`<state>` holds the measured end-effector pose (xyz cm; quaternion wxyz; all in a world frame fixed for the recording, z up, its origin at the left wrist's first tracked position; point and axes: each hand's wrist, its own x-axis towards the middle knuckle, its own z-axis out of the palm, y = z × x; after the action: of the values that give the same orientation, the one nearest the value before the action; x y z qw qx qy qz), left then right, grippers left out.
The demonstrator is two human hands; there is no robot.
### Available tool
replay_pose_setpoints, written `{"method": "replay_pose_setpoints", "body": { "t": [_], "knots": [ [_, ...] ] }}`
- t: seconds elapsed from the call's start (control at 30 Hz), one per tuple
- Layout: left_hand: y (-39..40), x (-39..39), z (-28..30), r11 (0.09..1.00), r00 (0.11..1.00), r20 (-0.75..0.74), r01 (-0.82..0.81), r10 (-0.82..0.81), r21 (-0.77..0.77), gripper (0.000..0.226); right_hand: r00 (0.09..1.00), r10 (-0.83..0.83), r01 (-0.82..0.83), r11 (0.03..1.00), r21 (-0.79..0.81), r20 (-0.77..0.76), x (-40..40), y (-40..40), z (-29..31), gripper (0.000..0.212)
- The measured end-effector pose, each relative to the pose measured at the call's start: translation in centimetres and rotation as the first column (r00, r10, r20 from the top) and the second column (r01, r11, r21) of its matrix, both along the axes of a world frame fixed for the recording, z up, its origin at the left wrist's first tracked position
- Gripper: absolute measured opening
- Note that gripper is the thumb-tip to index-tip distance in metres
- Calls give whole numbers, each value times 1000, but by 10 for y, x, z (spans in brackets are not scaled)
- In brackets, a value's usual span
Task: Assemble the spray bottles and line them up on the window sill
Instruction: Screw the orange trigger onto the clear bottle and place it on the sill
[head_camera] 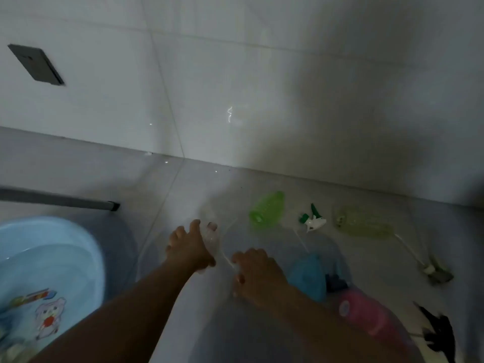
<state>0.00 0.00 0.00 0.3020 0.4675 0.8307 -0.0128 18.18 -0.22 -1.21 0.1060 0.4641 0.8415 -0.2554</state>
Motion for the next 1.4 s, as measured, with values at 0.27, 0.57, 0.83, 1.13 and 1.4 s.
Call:
{"method": "replay_pose_setpoints", "body": {
  "t": [0.27,0.57,0.83,1.13,1.4],
  "knots": [
    [-9,-21,-38,990,980,145,-141,136,23,132,986,64,-85,987,137,155,-12,-12,-54,71],
    [-4,-35,-32,851,878,344,-437,333,293,108,983,-18,59,975,215,-185,-27,20,-39,67],
    [32,-26,28,602,381,874,-787,302,135,104,492,-428,488,857,-168,-758,-8,105,113,34],
    [70,29,112,550,-283,953,-781,112,-296,40,259,-549,476,788,-390,-795,86,128,247,33],
    [79,56,139,589,-275,960,-768,51,-251,60,270,-482,461,825,-328,-833,147,122,279,27]
  ]
}}
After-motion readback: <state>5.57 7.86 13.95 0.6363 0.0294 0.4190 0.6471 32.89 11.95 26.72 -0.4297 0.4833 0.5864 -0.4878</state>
